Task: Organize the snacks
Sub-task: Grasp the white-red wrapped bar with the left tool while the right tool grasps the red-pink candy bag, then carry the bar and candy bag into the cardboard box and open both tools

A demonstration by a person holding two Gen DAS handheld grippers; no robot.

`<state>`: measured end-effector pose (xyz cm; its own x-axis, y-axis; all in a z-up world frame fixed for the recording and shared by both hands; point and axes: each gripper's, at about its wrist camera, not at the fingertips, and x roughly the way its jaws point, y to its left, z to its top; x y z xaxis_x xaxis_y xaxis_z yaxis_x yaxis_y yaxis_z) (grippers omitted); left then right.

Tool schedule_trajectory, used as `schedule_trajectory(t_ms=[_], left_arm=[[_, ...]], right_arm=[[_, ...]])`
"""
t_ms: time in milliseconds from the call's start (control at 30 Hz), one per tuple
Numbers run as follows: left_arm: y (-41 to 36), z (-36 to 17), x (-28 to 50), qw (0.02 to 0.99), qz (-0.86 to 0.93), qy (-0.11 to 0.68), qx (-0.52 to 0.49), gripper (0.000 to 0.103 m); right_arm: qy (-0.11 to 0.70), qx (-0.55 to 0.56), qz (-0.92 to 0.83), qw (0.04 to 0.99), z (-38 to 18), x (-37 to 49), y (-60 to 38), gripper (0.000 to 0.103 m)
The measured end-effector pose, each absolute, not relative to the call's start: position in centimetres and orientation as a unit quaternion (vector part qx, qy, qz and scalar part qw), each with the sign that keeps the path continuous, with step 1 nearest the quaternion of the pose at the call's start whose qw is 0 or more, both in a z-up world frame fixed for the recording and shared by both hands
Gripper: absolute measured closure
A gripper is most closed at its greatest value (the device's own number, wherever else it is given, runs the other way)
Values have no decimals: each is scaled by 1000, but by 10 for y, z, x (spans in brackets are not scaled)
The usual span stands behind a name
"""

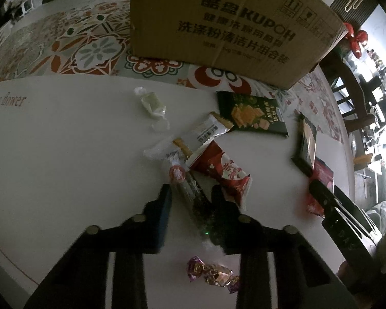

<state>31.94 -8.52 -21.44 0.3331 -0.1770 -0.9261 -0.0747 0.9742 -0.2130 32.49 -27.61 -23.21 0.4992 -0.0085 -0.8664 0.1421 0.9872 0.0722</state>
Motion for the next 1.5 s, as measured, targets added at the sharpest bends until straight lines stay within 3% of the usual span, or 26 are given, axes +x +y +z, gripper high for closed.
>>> schedule_trajectory(t_ms=[267,467,1500], left_arm=[[-87,-211,318,810,-36,577,-100,83],[-88,-205,313,816,-41,570,-87,84],[-70,-97,304,879,-100,460,-70,87]], right_arm=[[498,69,-20,864,-230,323,-274,63],[490,60,-12,870,-221,316,-270,69],[398,64,40,914,-122,297,-238,70]])
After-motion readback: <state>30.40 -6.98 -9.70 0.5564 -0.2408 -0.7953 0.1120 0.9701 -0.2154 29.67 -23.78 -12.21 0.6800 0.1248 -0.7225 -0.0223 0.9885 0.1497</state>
